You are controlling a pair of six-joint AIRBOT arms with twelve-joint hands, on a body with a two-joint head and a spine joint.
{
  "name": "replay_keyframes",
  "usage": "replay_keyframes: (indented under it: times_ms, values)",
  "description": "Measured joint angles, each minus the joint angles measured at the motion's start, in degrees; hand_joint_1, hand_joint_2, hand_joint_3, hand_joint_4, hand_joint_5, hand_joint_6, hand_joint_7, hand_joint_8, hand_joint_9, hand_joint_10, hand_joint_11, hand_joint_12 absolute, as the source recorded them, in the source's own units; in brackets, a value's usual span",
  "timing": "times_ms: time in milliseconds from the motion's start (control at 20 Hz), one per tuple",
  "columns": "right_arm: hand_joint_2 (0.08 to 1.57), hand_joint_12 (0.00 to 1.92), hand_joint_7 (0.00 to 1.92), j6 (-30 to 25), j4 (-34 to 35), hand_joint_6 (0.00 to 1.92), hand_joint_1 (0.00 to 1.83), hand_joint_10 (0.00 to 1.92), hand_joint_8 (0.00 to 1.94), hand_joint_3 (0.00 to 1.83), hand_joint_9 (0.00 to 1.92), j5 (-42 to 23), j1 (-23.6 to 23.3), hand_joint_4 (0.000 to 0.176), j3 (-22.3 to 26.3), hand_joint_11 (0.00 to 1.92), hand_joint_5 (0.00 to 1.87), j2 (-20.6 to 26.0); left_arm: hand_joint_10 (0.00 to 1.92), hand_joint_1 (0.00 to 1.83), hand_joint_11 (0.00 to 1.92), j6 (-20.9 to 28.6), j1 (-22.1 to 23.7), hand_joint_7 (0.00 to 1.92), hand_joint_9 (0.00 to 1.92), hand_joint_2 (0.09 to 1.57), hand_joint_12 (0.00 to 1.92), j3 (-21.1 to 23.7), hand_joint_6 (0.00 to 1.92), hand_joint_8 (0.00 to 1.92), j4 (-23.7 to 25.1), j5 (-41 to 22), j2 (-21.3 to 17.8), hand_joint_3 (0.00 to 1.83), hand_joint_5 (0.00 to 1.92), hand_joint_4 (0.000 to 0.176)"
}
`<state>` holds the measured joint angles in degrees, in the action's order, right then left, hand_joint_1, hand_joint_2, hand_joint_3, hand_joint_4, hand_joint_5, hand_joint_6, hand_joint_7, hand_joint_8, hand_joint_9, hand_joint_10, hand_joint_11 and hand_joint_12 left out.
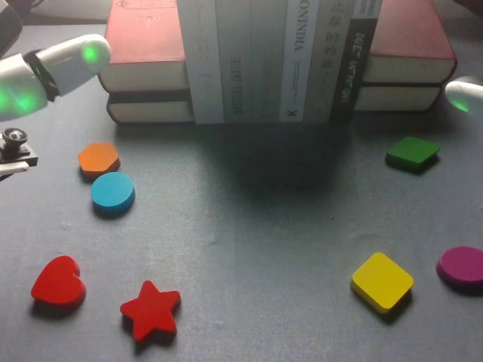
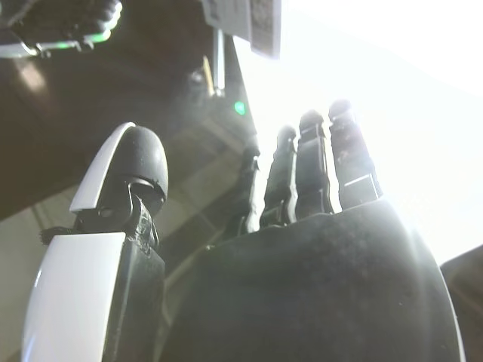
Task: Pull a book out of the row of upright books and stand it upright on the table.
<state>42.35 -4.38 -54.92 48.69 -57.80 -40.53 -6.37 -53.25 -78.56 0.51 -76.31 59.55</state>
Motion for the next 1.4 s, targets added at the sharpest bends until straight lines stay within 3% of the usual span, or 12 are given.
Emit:
replay_keyframes:
  times_ms: [100,150,200,250,400,500,650,750,1050,1150,1250,1400]
  values:
    - [1.27,0.0,0.0,-0.02,-0.42,0.0,0.41,0.0,0.0,0.03,0.0,0.28,-0.24,0.0,0.0,0.0,0.0,0.0,0.0,0.32,0.0,0.0,0.0,0.0,0.0,1.34,0.0,0.0,0.0,0.0,0.5,0.31,0.28,0.01,0.0,0.0]
    - [1.27,0.0,0.0,0.0,-0.61,0.0,0.42,0.0,0.0,0.03,0.0,0.48,-0.44,0.0,0.0,0.0,0.0,0.0,0.0,0.28,0.0,0.02,-0.02,0.0,0.0,1.34,0.0,0.0,0.0,0.0,0.61,0.48,0.28,0.01,0.0,0.001]
    - [1.27,0.0,0.0,-0.02,-0.63,0.0,0.4,0.0,0.0,0.02,0.0,0.5,-0.68,0.0,0.0,0.0,0.0,0.0,0.0,0.26,0.0,0.02,-0.02,0.0,0.0,1.33,0.0,0.0,0.0,0.0,0.57,0.52,0.28,0.01,0.0,0.016]
    - [1.27,0.0,0.0,0.02,-0.61,0.0,0.36,0.0,0.0,0.02,0.0,0.59,-0.83,0.0,-0.02,0.0,0.0,0.0,0.0,0.26,0.0,0.02,-0.02,0.0,0.0,1.33,0.0,0.0,0.0,0.0,0.37,0.52,0.28,0.01,0.0,0.005]
    - [1.27,0.0,0.0,0.17,-1.42,0.0,0.36,0.0,0.0,0.02,0.0,1.68,-2.45,0.0,-0.09,0.0,0.0,-0.04,0.0,0.24,0.0,0.02,0.0,0.0,0.0,1.34,0.0,0.0,0.0,0.0,0.31,0.79,0.28,0.01,0.0,0.006]
    - [1.27,0.0,0.0,0.2,-2.03,0.0,0.41,0.0,0.0,0.01,0.0,2.95,-4.44,0.0,-0.5,0.0,0.0,-0.55,0.0,0.25,0.0,0.02,0.0,0.0,0.0,1.34,0.0,0.0,0.0,0.0,0.35,0.87,0.28,0.0,0.0,0.0]
    - [1.27,0.0,0.0,0.35,-3.76,0.0,0.5,0.0,0.0,0.01,0.0,5.11,-7.58,0.0,-1.77,0.0,0.0,-1.99,0.0,0.27,0.0,0.09,0.0,0.0,0.0,1.33,0.0,-0.13,0.0,0.0,0.31,0.9,0.31,0.0,0.0,0.011]
    - [1.29,0.0,0.0,0.33,-5.29,0.0,0.53,0.0,0.0,0.01,0.0,7.52,-10.4,0.0,-2.58,0.0,0.0,-2.95,0.0,0.24,0.0,0.09,0.0,0.0,0.0,1.33,0.0,-0.13,0.0,0.0,0.22,0.92,0.28,0.0,0.0,0.0]
    - [1.29,0.0,0.0,0.37,-5.86,0.0,0.47,0.0,0.0,0.0,0.0,13.57,-17.09,0.005,-6.36,0.0,0.0,-7.19,0.0,0.3,0.0,0.46,-0.04,0.0,0.0,1.35,0.0,-0.24,0.0,0.0,-0.7,0.85,0.31,0.0,0.0,0.0]
    - [1.28,0.0,0.0,0.33,-7.5,0.0,0.6,0.0,0.0,0.0,0.0,17.44,-20.44,0.01,-8.35,0.0,0.0,-9.6,0.0,0.28,0.0,0.61,-0.48,0.0,0.0,1.35,0.0,-0.24,0.0,0.0,-1.01,0.5,0.31,0.0,0.0,0.0]
    - [1.33,0.0,0.0,0.33,-8.24,0.0,0.58,0.0,0.0,0.02,0.0,20.7,-23.54,0.019,-10.14,0.0,0.0,-11.91,0.0,0.34,0.0,0.61,-0.5,0.0,0.0,1.35,0.0,-0.24,0.0,0.0,-1.14,0.48,0.35,0.0,0.0,0.001]
    - [1.39,0.0,0.0,0.31,-8.39,0.0,0.82,0.0,0.0,0.02,0.0,23.82,-25.99,0.0,-12.24,0.0,0.0,-14.62,0.0,0.35,0.0,0.68,-0.92,0.0,0.0,1.36,0.0,-0.24,0.01,0.0,-1.51,-0.17,0.37,0.0,0.01,0.0]
